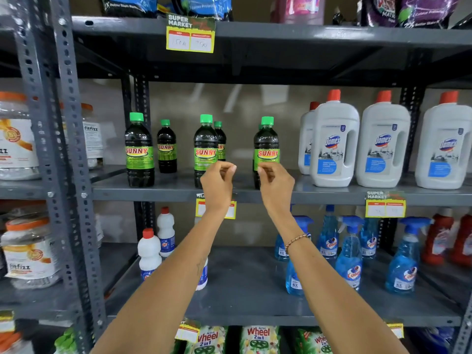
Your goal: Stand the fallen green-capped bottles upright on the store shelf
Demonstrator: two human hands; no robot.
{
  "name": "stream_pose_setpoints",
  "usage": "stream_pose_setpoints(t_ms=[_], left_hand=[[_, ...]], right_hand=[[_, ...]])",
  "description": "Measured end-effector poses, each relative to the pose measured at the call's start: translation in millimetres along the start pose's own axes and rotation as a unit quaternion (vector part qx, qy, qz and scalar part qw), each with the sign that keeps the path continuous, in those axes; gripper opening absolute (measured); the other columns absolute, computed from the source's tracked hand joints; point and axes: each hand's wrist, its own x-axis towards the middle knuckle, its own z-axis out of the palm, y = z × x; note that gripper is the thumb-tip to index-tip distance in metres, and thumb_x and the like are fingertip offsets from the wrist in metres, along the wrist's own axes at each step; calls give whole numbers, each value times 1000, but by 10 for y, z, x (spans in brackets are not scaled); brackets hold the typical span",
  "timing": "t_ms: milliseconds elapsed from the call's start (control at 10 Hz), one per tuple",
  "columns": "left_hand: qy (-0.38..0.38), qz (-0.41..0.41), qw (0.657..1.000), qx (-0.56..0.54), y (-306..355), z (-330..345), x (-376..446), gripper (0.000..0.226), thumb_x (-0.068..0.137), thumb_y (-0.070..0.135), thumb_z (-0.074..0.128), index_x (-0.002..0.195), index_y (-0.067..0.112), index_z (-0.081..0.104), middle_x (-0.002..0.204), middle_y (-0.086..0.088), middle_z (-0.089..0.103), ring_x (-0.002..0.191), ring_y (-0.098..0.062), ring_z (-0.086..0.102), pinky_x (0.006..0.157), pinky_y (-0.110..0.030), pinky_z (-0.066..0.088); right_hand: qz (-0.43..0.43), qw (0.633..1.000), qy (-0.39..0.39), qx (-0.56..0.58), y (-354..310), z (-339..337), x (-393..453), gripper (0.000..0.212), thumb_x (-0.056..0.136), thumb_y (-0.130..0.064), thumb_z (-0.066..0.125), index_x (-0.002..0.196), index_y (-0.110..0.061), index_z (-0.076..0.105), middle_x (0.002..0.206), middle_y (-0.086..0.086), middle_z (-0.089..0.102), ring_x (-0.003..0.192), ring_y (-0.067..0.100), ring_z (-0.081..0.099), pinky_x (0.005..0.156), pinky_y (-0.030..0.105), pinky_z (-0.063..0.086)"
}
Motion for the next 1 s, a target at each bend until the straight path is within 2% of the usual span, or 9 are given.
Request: stream_pose_setpoints(t_ms=[100,200,300,400,500,600,800,900,1000], left_hand=[[49,5,999,-3,-90,-209,54,13,87,17,66,93,5,65,89,-6,66,76,-15,60,75,-28,50],[67,-27,996,57,-300,-474,188,42,86,26,66,117,1,53,115,-15,55,105,-27,55,88,-28,39],[-21,-117,990,75,-411,-594,271,62,88,28,65,136,-2,38,136,-19,45,126,-30,43,100,-31,33],[-140,-152,969,132,-528,-667,347,59,91,29,60,139,1,38,139,-17,49,128,-29,46,100,-32,36],[-156,-114,969,156,-557,-702,389,43,92,26,59,128,4,52,124,-15,62,113,-28,58,89,-30,41],[-149,-105,971,155,-588,-724,435,32,90,25,61,118,8,60,111,-11,69,102,-27,64,84,-34,47],[-153,-99,970,161,-593,-757,441,33,89,27,62,119,13,61,111,-8,70,101,-25,65,84,-34,48],[-161,-96,972,139,-586,-772,435,33,89,24,62,120,11,61,112,-9,69,101,-24,65,85,-31,47],[-155,-95,978,102,-544,-793,430,34,92,21,59,122,7,59,116,-10,67,104,-23,64,84,-25,43]], right_hand=[[-6,999,-43,-11,-134,177,-48,13,88,-9,62,96,-4,71,92,9,73,77,14,65,70,-2,40],[57,991,-117,-42,-236,461,-112,24,89,-15,62,108,-2,68,107,13,70,94,22,68,73,5,40],[138,972,-186,-43,-255,621,-104,44,89,-24,63,126,-1,57,125,13,62,112,24,62,89,20,45],[182,948,-251,-71,-275,790,-42,59,88,-29,64,137,-2,44,137,13,55,127,27,51,103,37,43],[173,945,-263,-89,-319,883,-20,52,88,-26,64,132,-2,49,131,14,59,123,28,54,100,36,44],[158,952,-243,-99,-349,954,-36,34,87,-21,65,116,-3,63,115,14,69,108,27,64,95,36,49],[165,955,-228,-90,-361,951,-66,32,86,-19,67,114,-5,65,110,13,71,104,25,66,96,39,51],[157,954,-240,-90,-377,939,-74,32,87,-20,66,116,-7,65,111,11,71,106,24,66,96,37,50],[155,958,-219,-99,-429,913,-62,32,93,-20,57,121,-4,62,117,12,69,111,26,63,95,31,46]])
